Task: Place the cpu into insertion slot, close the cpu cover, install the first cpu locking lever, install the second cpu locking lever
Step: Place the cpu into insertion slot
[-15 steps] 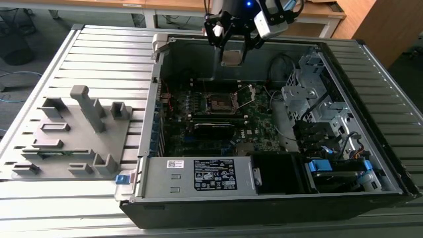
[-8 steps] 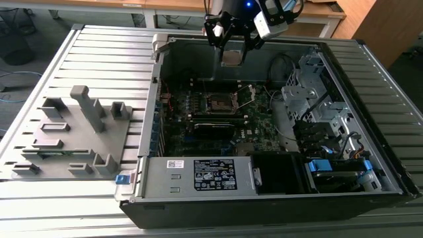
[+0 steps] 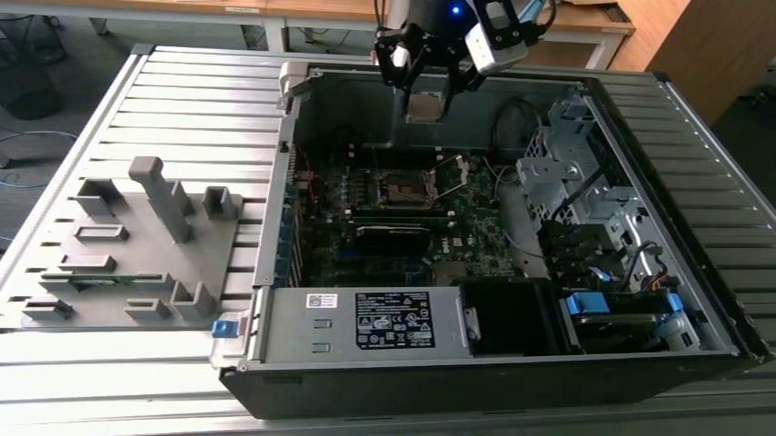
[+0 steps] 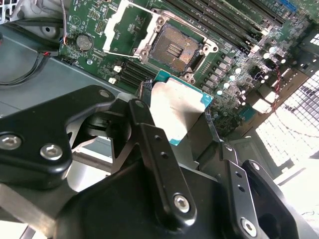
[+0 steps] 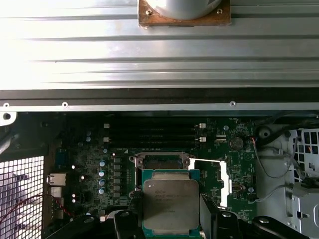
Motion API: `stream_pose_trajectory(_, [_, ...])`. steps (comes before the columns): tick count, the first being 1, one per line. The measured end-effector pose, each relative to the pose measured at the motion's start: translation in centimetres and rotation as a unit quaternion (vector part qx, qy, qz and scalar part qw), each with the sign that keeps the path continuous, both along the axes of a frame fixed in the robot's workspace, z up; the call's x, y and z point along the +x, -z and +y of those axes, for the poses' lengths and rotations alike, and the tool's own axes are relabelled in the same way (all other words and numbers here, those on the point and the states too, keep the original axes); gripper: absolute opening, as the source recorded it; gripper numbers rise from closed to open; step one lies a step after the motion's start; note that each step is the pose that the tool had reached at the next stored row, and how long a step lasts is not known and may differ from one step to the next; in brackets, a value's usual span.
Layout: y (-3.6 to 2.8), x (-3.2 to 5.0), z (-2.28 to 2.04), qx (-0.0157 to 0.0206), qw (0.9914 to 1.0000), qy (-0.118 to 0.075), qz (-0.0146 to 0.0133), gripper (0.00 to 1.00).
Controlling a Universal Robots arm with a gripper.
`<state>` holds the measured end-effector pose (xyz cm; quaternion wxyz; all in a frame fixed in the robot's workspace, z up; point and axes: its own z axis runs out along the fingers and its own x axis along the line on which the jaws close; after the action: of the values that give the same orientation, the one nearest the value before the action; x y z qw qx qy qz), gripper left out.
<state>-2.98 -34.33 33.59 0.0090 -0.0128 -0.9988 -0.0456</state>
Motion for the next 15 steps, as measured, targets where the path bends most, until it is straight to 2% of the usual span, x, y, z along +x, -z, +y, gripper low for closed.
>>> stream_pose_trajectory(15, [0.22, 0.00, 0.00, 0.0001, 1.00000, 0.000, 0.0000, 0.54])
